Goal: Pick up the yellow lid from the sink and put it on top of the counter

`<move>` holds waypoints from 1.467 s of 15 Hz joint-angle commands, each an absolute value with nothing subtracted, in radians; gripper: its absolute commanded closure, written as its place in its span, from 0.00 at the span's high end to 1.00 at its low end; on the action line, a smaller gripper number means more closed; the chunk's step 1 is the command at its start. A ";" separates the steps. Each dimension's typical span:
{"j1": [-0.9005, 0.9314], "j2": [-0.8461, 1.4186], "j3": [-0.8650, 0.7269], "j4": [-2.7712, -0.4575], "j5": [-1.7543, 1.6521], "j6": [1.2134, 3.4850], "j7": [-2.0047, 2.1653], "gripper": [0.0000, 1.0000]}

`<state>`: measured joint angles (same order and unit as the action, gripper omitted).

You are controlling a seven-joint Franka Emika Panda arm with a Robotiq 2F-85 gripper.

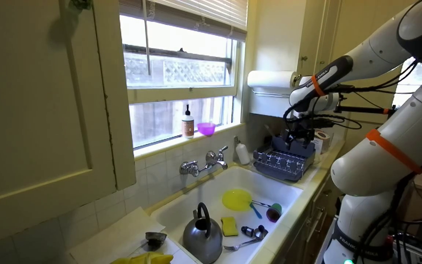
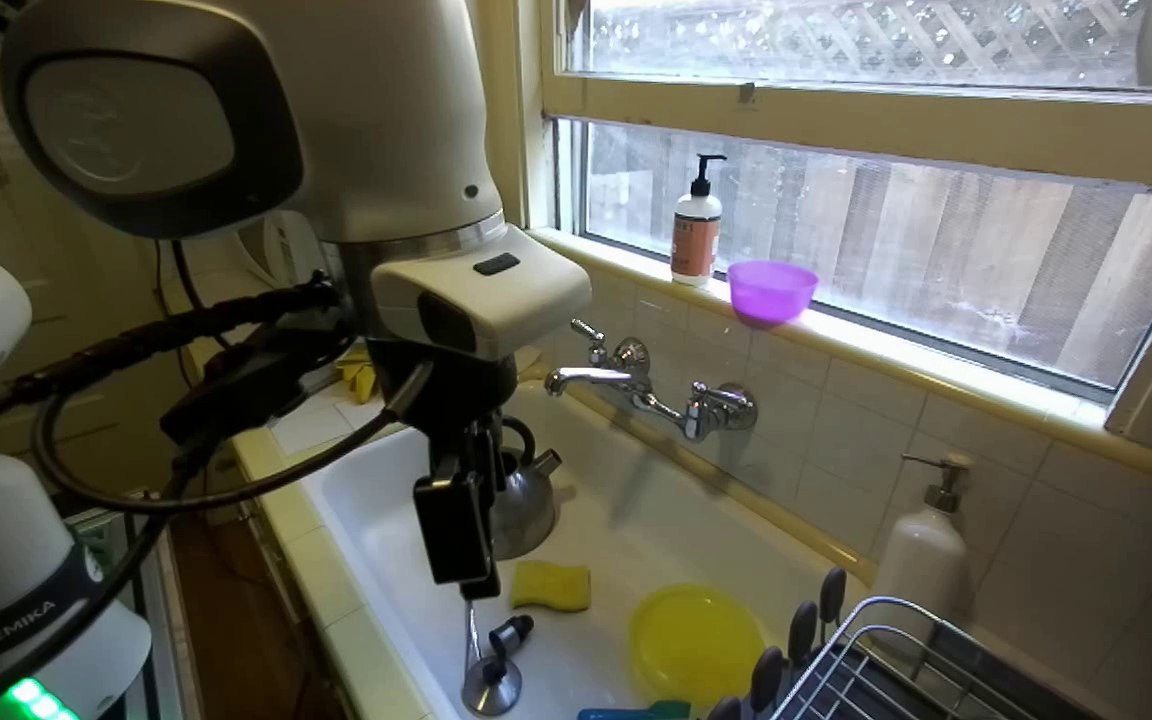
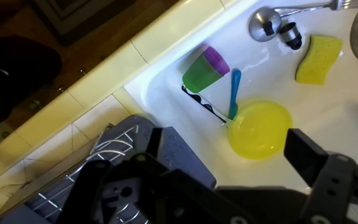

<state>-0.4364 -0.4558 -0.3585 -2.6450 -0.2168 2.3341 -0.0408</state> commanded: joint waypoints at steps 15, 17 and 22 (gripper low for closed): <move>-0.402 0.177 -0.371 -2.377 0.080 2.470 -0.019 1.00; -0.401 0.256 -0.350 -2.319 0.104 2.471 -0.019 1.00; -0.402 0.288 -0.347 -2.289 0.107 2.471 -0.019 1.00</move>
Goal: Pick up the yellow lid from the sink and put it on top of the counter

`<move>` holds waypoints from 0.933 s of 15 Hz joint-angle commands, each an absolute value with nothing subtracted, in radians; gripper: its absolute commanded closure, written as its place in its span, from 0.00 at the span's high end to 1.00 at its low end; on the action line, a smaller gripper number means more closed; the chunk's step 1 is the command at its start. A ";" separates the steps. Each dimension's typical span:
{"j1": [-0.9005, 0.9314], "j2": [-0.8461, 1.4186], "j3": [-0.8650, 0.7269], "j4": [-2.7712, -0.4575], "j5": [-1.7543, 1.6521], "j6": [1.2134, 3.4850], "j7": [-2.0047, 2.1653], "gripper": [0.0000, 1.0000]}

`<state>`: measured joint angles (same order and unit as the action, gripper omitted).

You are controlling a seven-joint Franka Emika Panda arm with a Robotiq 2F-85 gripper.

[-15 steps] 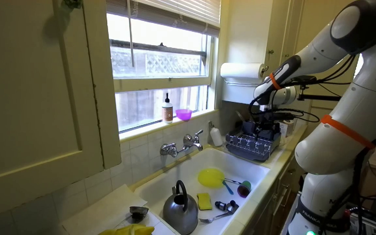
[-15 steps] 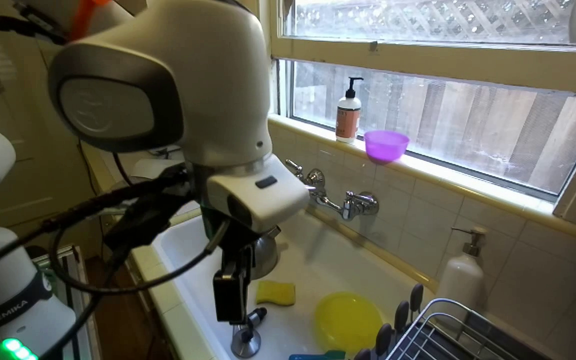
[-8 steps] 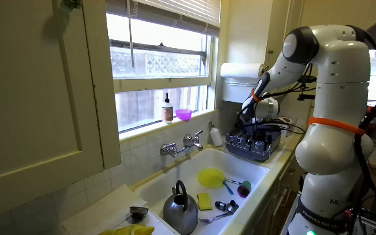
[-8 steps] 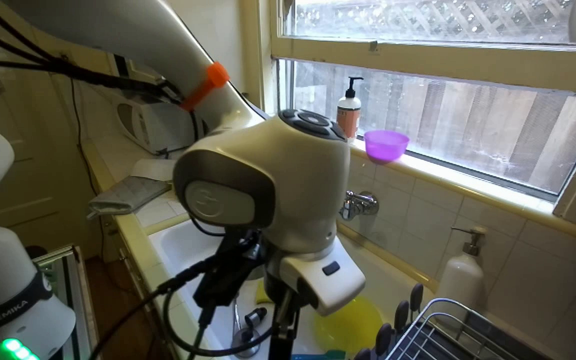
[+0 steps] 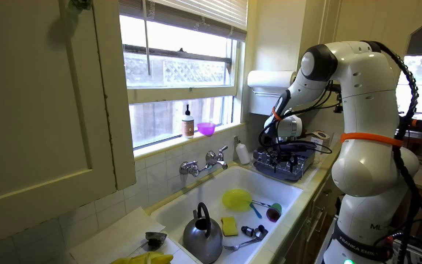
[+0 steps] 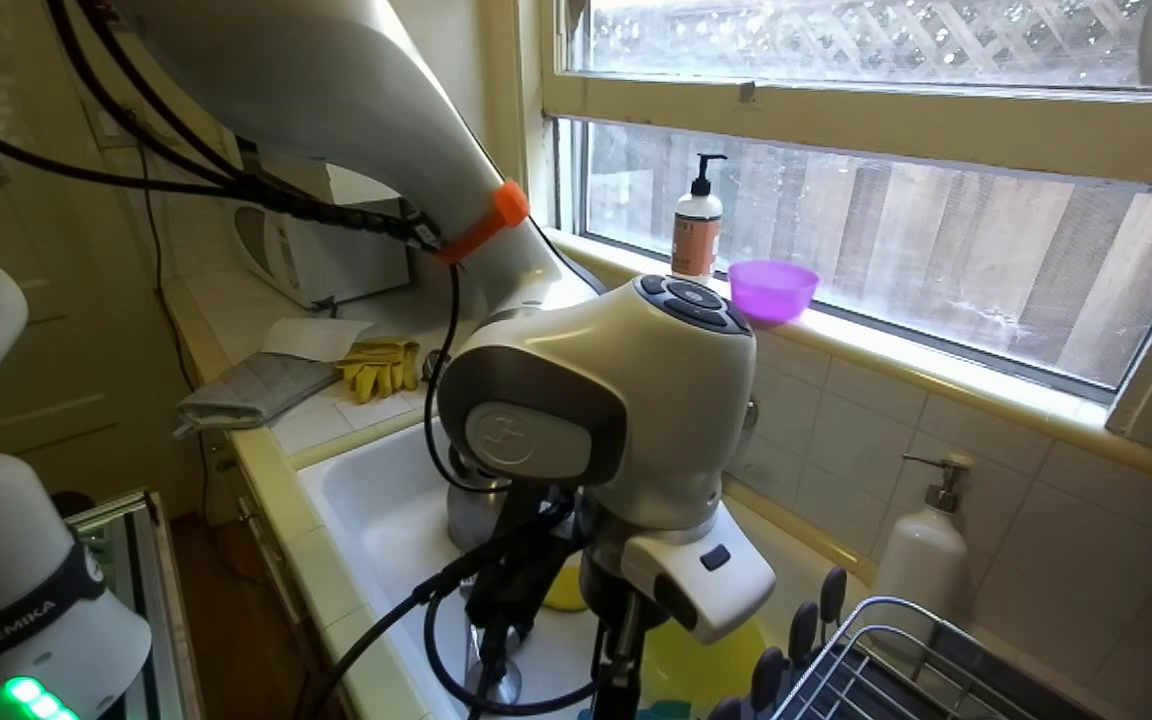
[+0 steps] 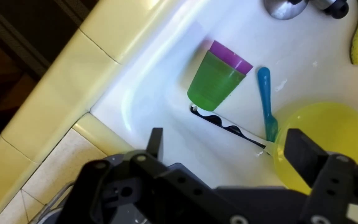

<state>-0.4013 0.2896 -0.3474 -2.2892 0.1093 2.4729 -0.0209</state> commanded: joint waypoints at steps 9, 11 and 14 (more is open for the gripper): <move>-0.344 0.332 -0.321 -2.307 0.025 2.643 -0.008 1.00; -0.337 0.353 -0.287 -2.316 0.050 2.763 -0.033 1.00; -0.378 0.414 -0.190 -2.308 0.142 2.896 -0.091 1.00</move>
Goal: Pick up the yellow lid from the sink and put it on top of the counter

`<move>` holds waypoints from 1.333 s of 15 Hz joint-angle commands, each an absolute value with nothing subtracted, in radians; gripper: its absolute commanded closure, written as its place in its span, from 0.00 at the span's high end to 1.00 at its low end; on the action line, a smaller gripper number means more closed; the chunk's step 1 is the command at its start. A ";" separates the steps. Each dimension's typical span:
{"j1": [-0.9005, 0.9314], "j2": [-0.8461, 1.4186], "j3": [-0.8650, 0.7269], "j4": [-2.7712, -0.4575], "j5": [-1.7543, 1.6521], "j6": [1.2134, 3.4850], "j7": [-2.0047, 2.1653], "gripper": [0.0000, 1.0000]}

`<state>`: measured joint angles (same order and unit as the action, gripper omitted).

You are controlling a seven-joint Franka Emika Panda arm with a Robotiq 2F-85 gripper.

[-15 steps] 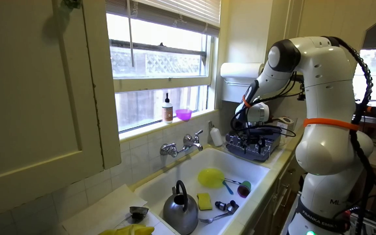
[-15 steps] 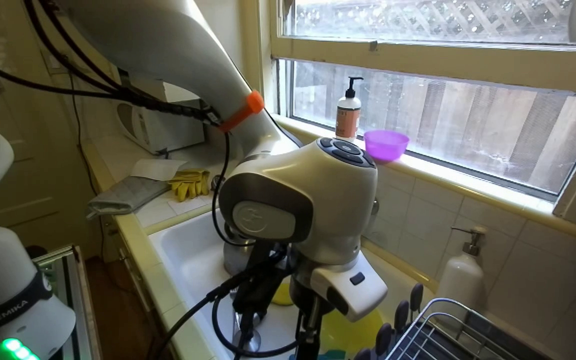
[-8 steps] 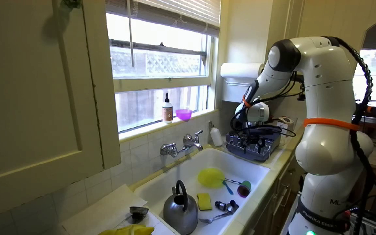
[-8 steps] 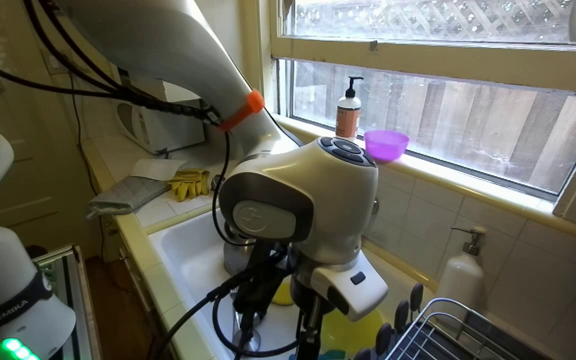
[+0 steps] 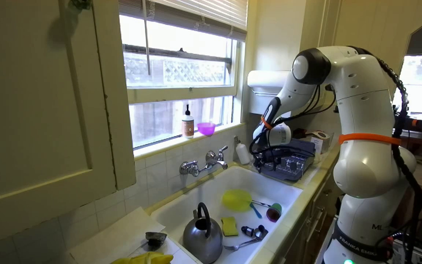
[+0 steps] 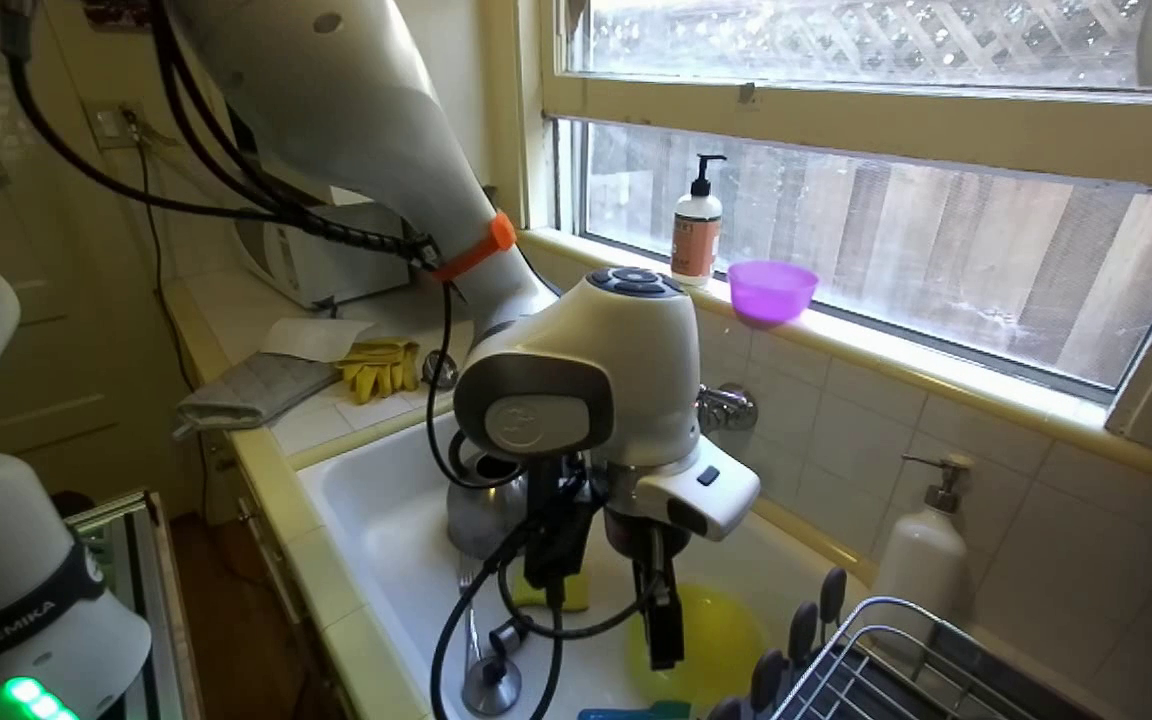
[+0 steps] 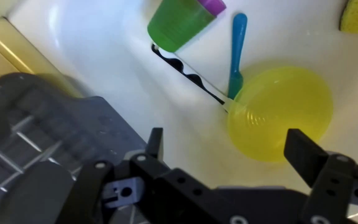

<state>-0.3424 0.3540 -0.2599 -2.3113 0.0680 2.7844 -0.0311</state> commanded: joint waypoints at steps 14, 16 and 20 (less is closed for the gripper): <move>-0.333 0.624 -0.197 -2.198 0.131 2.953 0.017 1.00; -0.329 0.692 -0.193 -2.152 0.152 2.953 0.055 1.00; -0.345 0.807 -0.151 -2.064 0.176 2.953 0.101 1.00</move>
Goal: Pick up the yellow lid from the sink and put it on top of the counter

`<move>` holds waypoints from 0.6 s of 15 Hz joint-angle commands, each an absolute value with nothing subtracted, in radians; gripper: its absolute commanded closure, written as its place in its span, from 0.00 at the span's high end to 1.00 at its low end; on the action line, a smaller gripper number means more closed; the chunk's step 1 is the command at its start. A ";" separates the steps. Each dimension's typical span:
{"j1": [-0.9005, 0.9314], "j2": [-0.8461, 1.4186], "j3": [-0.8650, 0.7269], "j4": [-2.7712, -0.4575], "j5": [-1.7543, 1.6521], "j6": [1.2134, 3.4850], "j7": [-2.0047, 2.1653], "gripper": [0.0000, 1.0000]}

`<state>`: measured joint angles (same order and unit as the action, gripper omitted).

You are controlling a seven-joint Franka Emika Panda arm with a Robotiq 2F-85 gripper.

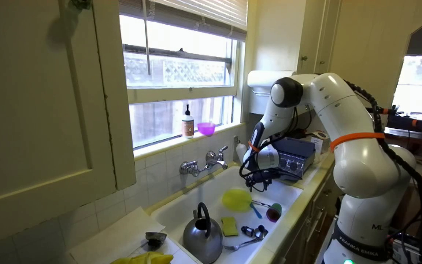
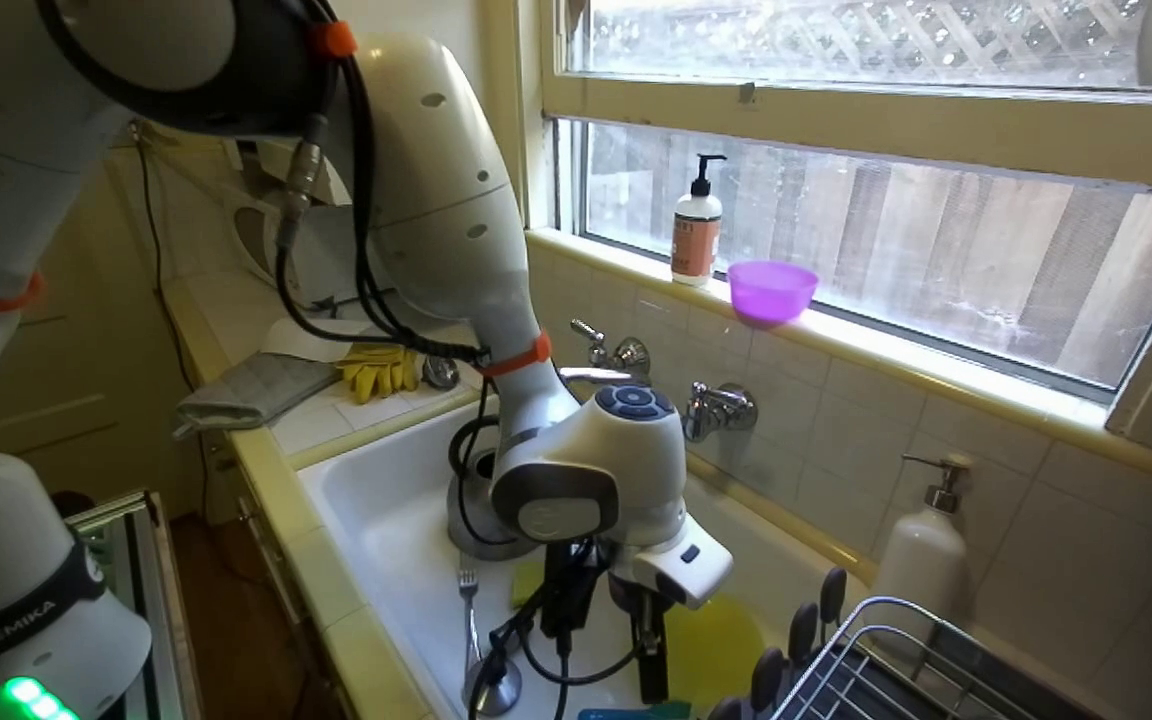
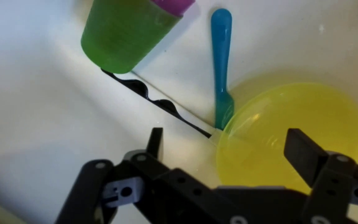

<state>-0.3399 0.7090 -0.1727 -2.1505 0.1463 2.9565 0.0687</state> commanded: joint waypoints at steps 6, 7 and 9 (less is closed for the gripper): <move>-0.299 0.953 -0.162 -1.950 0.201 2.966 0.208 1.00; -0.291 0.975 -0.165 -1.932 0.210 2.964 0.230 1.00; -0.298 1.021 -0.156 -1.887 0.224 2.977 0.247 1.00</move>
<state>-0.3099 0.9360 -0.1509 -1.9678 0.1814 2.9567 0.2099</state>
